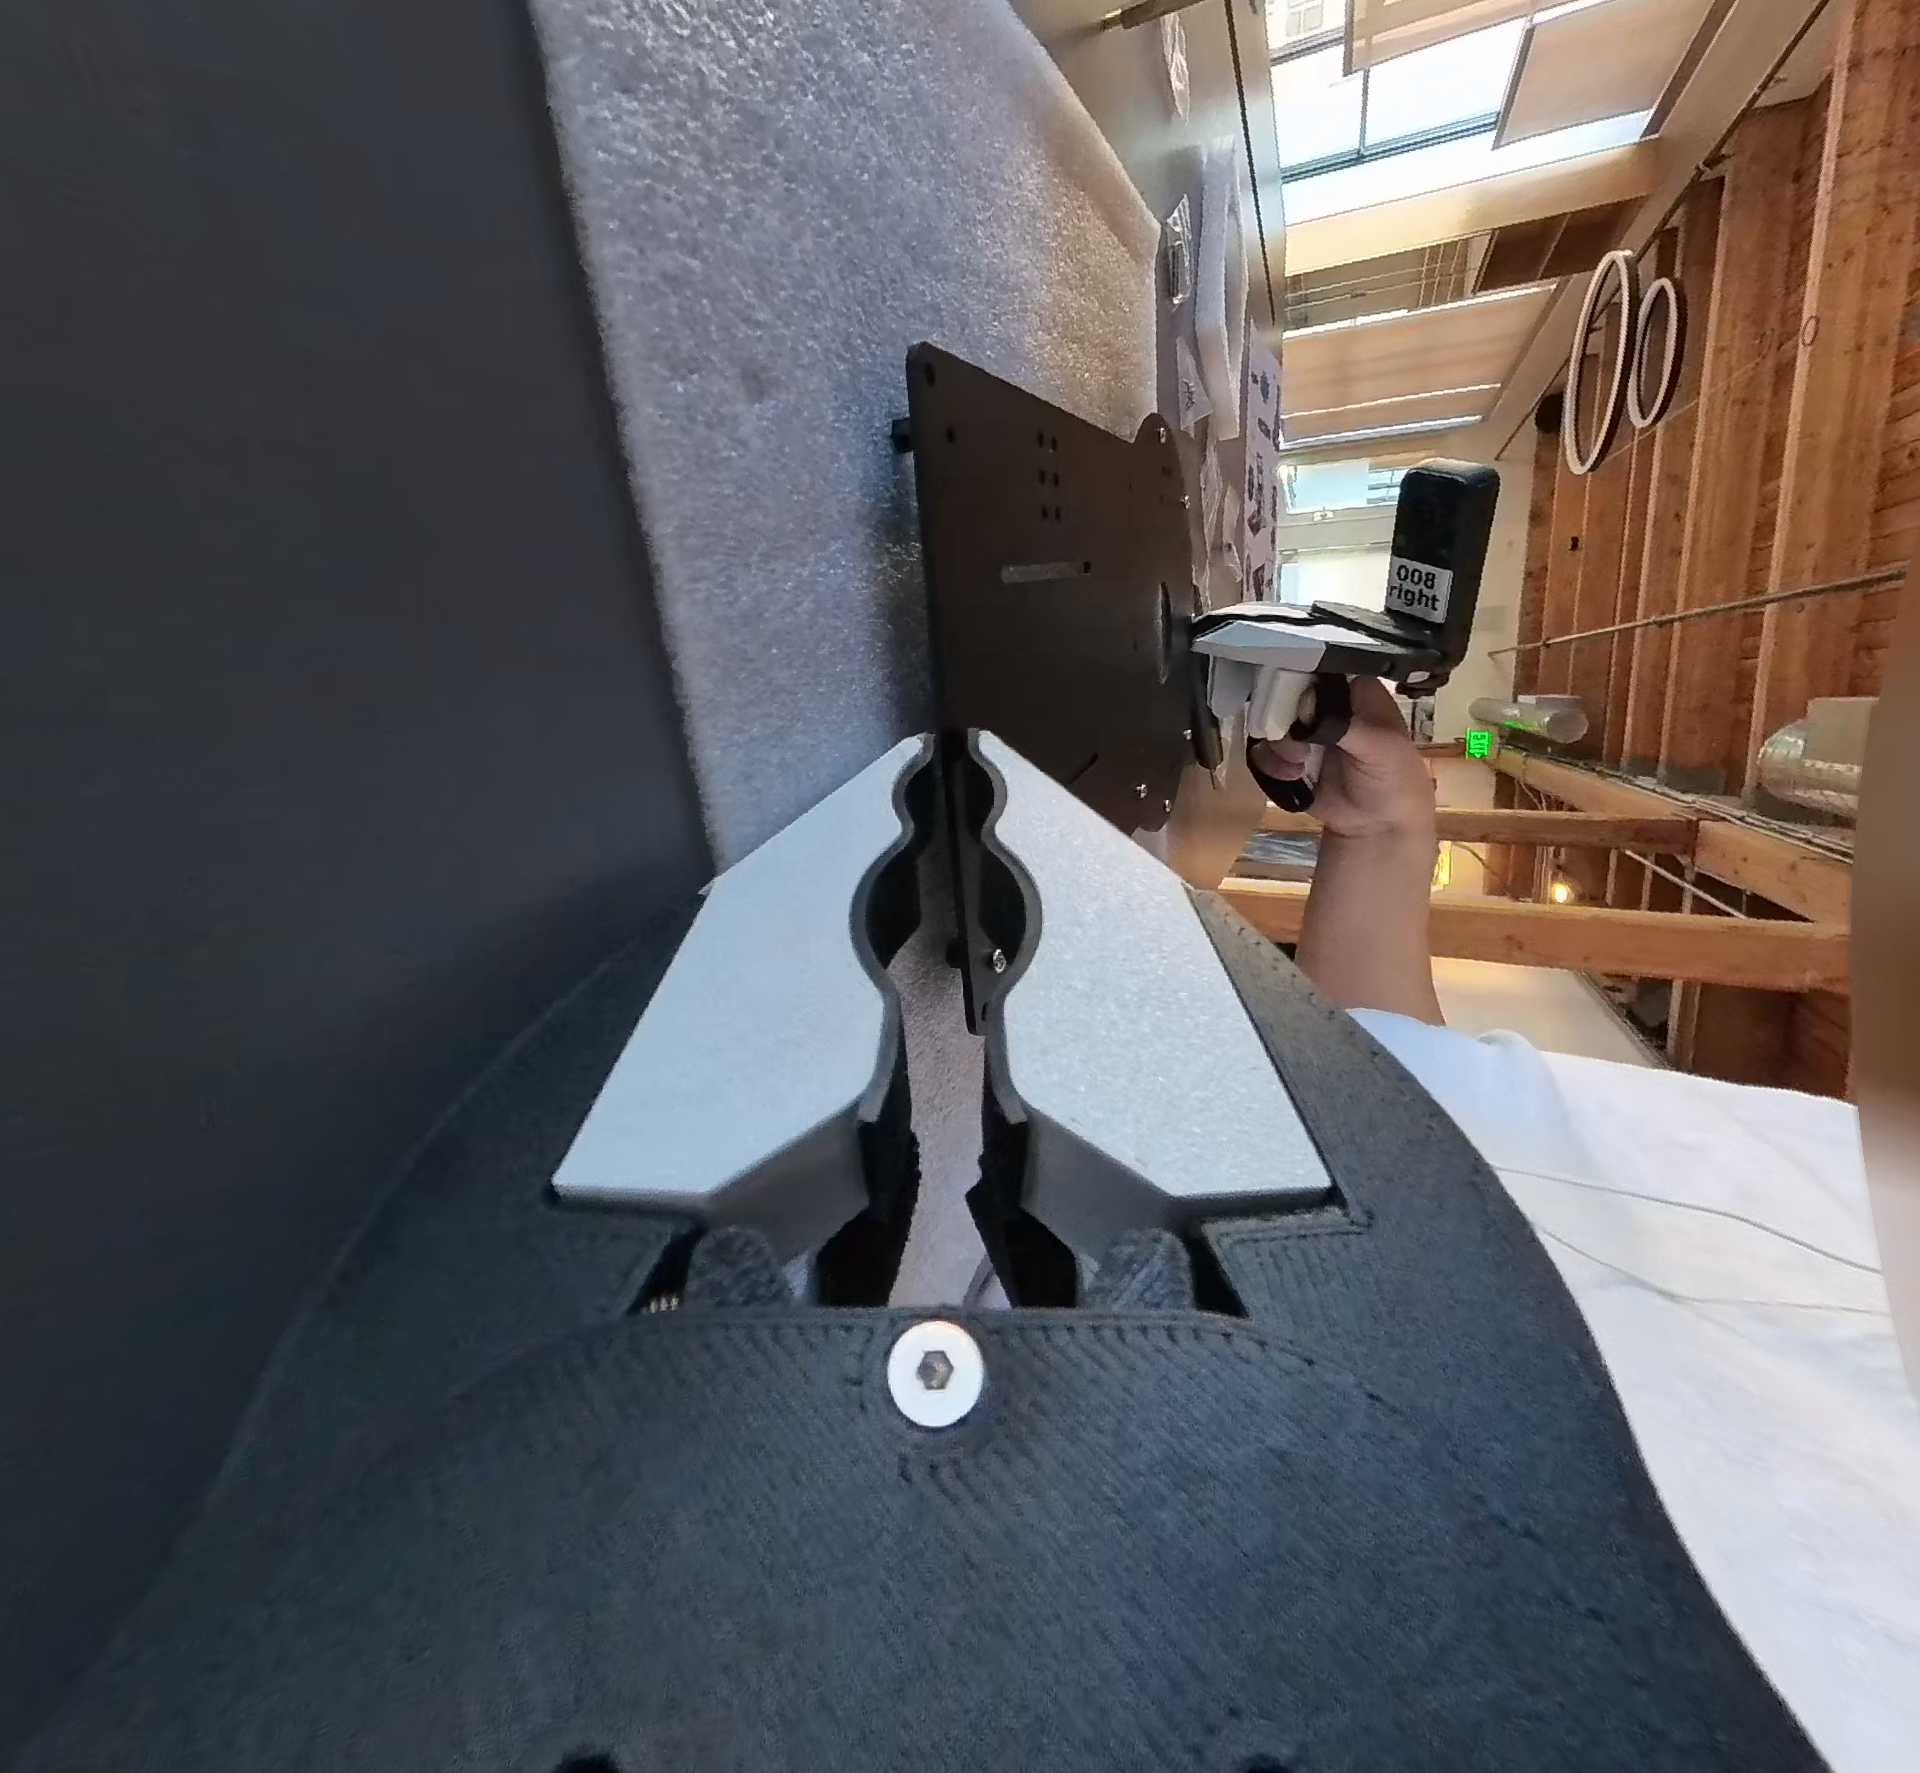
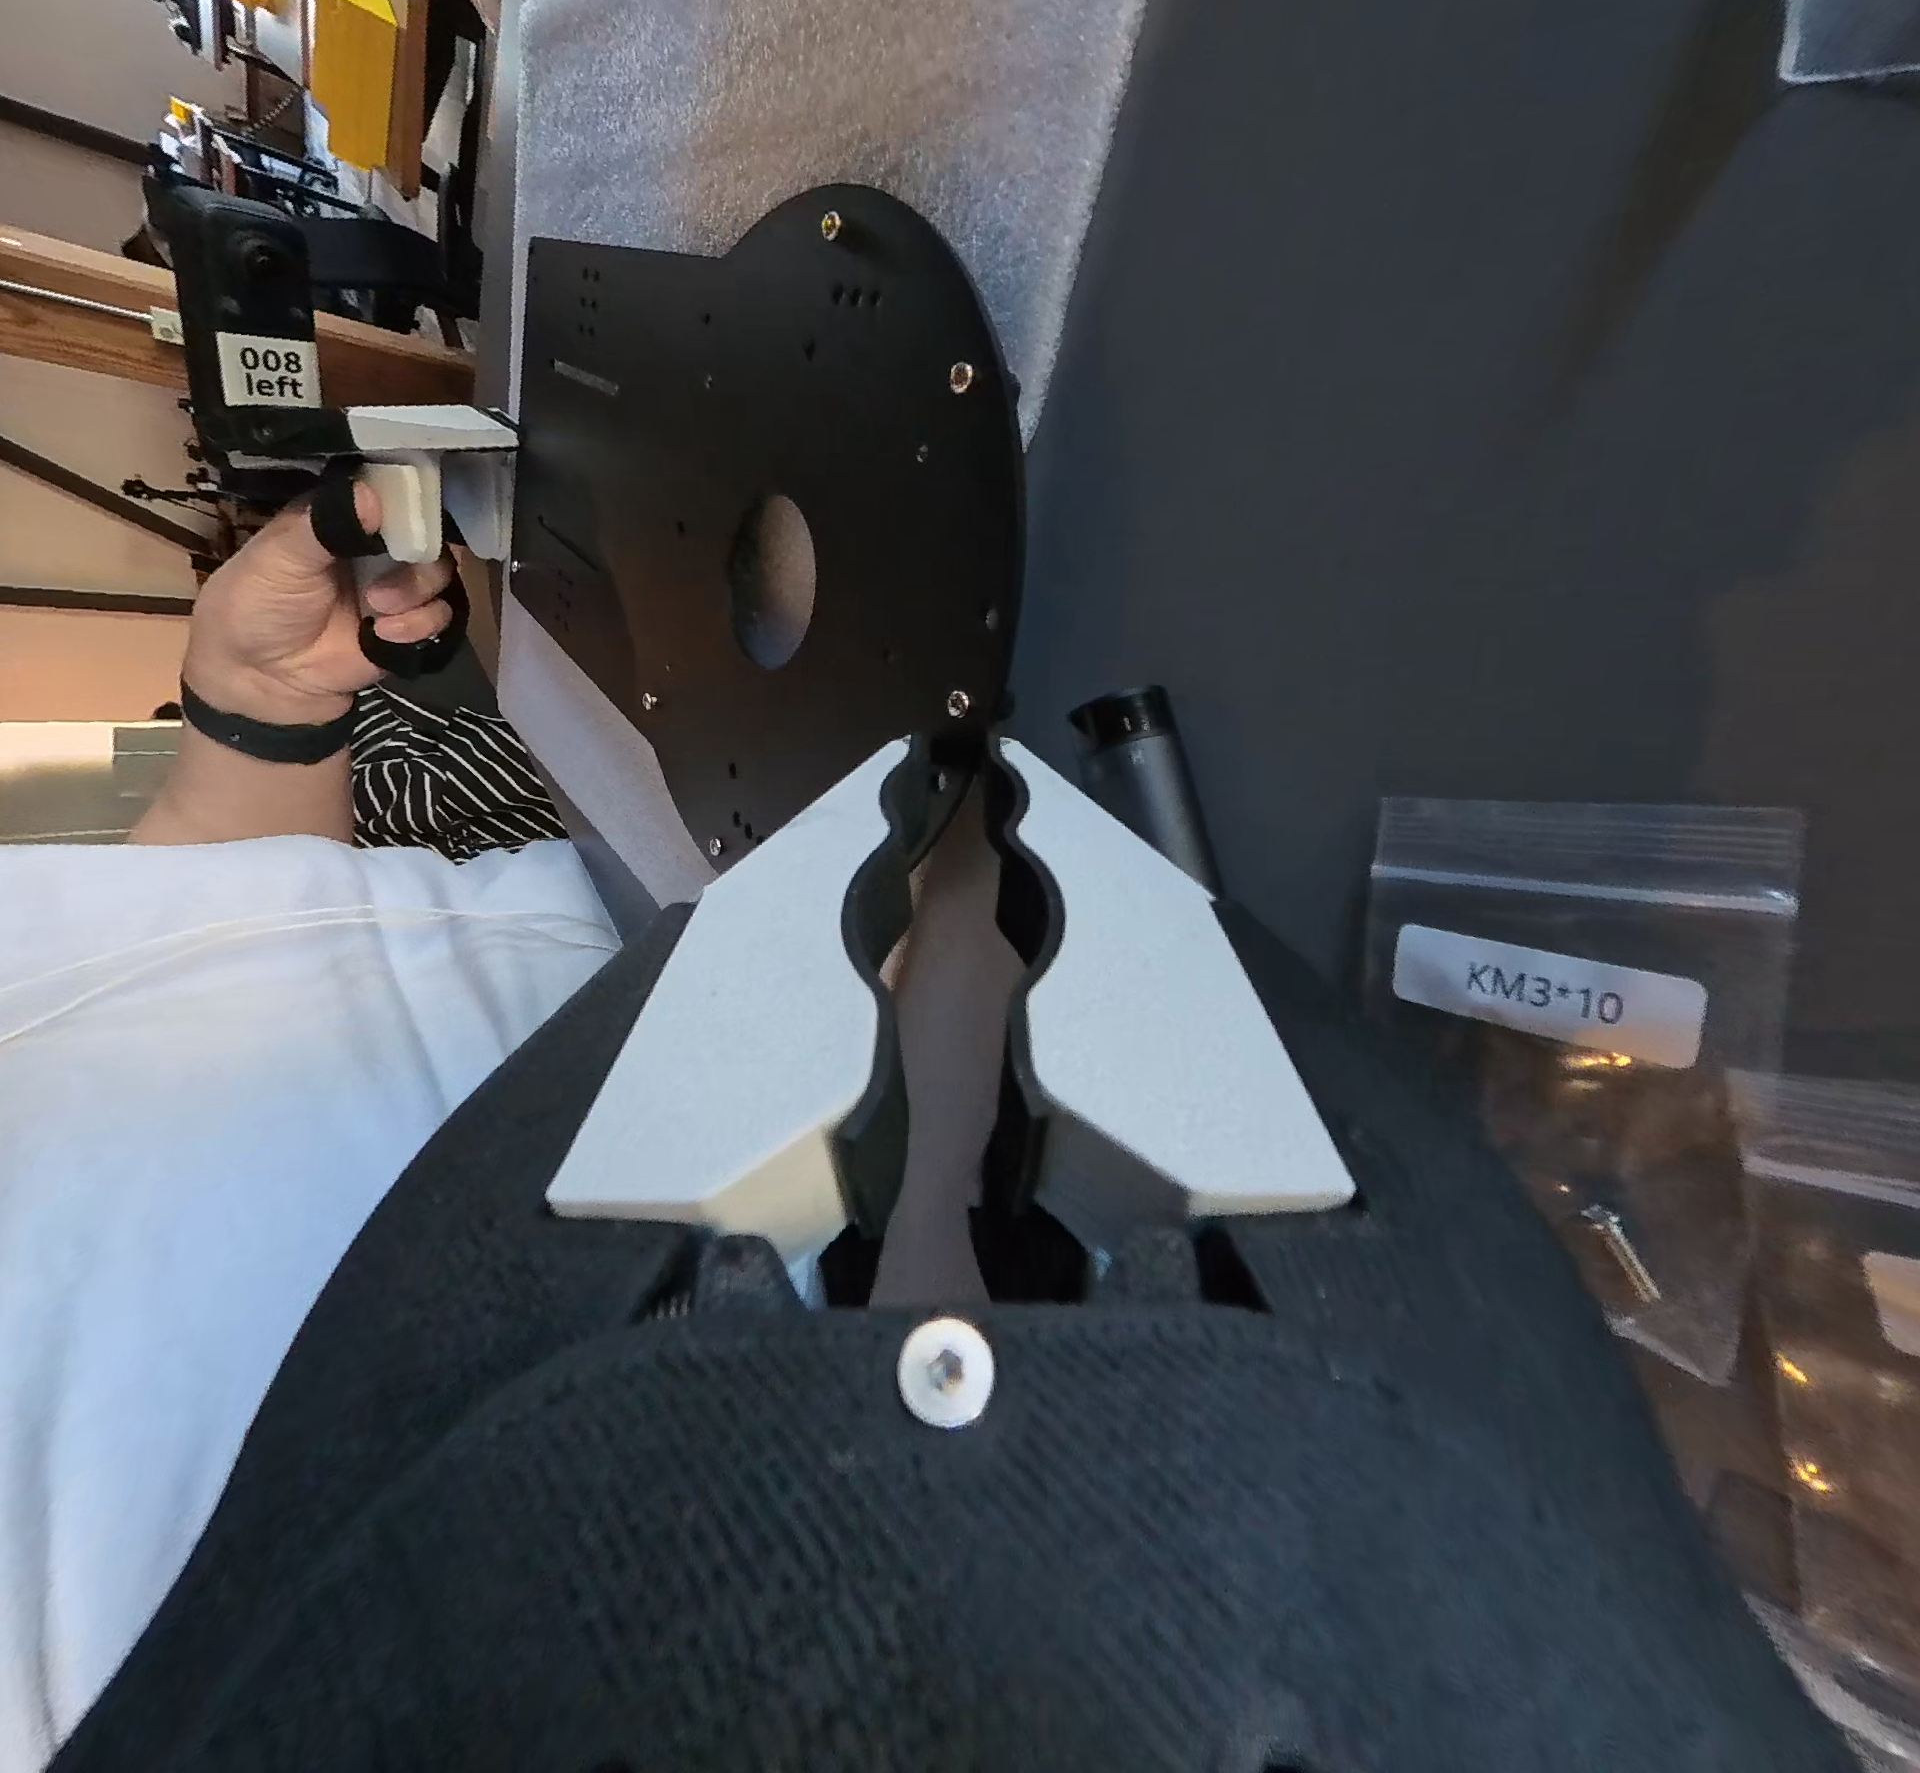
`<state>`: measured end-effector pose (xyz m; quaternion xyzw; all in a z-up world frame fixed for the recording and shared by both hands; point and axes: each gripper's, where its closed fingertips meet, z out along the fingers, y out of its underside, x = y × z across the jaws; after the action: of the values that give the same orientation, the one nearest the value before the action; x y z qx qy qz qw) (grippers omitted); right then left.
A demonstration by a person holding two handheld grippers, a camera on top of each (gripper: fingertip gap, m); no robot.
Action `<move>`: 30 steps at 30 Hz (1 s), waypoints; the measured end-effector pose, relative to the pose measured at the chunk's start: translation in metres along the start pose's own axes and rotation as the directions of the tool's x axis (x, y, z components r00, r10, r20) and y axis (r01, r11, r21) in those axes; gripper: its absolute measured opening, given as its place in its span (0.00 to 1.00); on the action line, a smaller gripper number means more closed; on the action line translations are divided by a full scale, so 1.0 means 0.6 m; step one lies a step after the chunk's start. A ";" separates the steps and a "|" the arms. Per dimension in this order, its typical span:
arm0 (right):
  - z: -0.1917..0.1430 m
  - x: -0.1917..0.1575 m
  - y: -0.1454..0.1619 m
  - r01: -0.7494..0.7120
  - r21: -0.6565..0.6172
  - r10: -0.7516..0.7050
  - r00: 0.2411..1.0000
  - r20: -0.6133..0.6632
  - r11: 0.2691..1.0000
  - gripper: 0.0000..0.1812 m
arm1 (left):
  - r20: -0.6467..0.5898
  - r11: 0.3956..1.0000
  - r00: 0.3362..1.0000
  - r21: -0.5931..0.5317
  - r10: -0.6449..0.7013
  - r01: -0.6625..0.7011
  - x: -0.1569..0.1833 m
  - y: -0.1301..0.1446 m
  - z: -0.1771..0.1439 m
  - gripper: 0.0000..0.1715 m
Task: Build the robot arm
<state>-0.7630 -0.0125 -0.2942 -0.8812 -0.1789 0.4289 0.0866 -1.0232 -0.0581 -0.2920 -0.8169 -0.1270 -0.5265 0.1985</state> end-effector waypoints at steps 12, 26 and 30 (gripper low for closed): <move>0.001 0.001 0.001 -0.032 -0.005 0.032 0.999 -0.016 0.999 0.04 | -0.040 0.999 0.998 0.001 -0.054 0.054 0.001 -0.003 0.000 0.00; 0.000 0.002 0.006 0.020 -0.067 -0.026 0.996 -0.089 0.998 0.08 | -0.051 0.997 0.996 -0.002 -0.079 0.079 0.005 -0.003 0.000 0.04; -0.007 -0.001 0.007 0.012 -0.069 -0.018 0.996 -0.082 0.998 0.08 | -0.054 0.997 0.995 -0.001 -0.083 0.083 0.008 -0.002 -0.001 0.06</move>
<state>-0.7589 -0.0166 -0.2922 -0.8993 -0.1961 0.3850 0.0671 -1.0223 -0.0575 -0.2874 -0.7962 -0.1557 -0.5561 0.1806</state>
